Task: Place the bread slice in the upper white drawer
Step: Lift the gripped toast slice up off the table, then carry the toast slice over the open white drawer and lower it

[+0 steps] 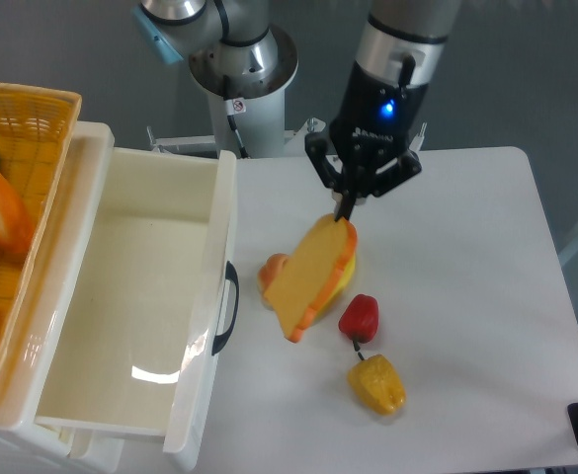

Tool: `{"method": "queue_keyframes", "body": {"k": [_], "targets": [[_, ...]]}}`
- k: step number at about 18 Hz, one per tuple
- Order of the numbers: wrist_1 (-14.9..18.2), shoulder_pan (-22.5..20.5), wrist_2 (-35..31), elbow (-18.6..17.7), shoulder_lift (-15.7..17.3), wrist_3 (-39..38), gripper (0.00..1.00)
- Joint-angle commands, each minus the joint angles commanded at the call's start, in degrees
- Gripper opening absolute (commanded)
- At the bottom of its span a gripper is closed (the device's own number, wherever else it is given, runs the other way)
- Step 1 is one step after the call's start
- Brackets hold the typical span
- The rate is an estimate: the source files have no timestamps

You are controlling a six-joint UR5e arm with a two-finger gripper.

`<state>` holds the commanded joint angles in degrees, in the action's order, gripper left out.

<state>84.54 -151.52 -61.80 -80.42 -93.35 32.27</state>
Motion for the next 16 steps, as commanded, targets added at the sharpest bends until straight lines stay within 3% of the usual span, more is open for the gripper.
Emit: {"method": "queue_keyframes", "body": {"k": [8,16], "targets": [[0.45,3.25,3.0,-2.99,4.31,-5.11,0.0],[0.28,9.4,2.82,-4.74,3.79,-8.71,0.0]]}}
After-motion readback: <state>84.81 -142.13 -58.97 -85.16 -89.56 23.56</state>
